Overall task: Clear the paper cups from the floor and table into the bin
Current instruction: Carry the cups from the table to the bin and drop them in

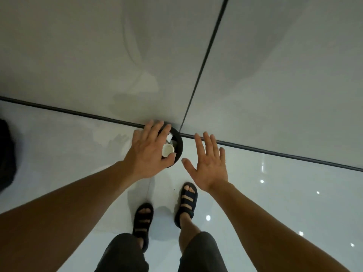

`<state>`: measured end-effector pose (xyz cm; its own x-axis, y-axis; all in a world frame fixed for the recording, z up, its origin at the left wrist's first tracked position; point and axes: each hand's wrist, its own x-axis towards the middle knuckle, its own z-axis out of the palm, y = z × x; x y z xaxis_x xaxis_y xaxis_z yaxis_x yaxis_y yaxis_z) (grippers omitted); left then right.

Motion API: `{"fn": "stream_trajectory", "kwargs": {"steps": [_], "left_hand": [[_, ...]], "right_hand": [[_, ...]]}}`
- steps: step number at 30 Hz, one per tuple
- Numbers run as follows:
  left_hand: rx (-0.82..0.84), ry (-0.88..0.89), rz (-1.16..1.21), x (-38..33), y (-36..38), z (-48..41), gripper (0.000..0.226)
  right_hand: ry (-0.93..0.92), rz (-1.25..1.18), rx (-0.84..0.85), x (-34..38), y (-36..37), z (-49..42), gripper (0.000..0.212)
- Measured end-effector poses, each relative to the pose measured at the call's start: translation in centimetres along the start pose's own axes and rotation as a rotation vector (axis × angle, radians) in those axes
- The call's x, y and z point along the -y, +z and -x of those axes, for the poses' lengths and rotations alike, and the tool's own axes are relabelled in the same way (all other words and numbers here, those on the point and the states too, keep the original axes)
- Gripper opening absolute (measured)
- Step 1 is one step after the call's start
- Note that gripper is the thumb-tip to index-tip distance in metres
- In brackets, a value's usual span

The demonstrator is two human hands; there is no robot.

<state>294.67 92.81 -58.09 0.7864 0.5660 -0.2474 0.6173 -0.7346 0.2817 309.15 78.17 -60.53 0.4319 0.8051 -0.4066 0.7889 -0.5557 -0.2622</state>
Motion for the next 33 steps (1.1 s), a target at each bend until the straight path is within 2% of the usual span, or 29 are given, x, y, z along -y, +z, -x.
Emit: {"fn": "stream_trajectory", "kwargs": {"steps": [7, 16, 22, 27, 33], "left_hand": [[0.121, 0.202, -0.05, -8.7, -7.9, 5.1, 0.083], [0.15, 0.558, -0.203, -20.7, -14.5, 11.0, 0.081], [0.231, 0.781, -0.313, -31.2, -13.6, 18.5, 0.08], [0.214, 1.001, -0.375, -44.6, -10.8, 26.5, 0.078], [0.273, 1.271, -0.366, -59.2, -5.0, 39.5, 0.075]], "right_hand": [[0.21, -0.013, -0.07, 1.3, -7.2, 12.6, 0.08], [0.612, -0.176, -0.281, -0.7, -12.2, 31.2, 0.08], [0.938, -0.364, -0.372, -4.6, -8.8, 46.2, 0.08], [1.111, -0.455, -0.486, -8.6, -6.2, 57.8, 0.08], [1.346, -0.493, -0.601, -12.9, -1.8, 73.9, 0.08]]}}
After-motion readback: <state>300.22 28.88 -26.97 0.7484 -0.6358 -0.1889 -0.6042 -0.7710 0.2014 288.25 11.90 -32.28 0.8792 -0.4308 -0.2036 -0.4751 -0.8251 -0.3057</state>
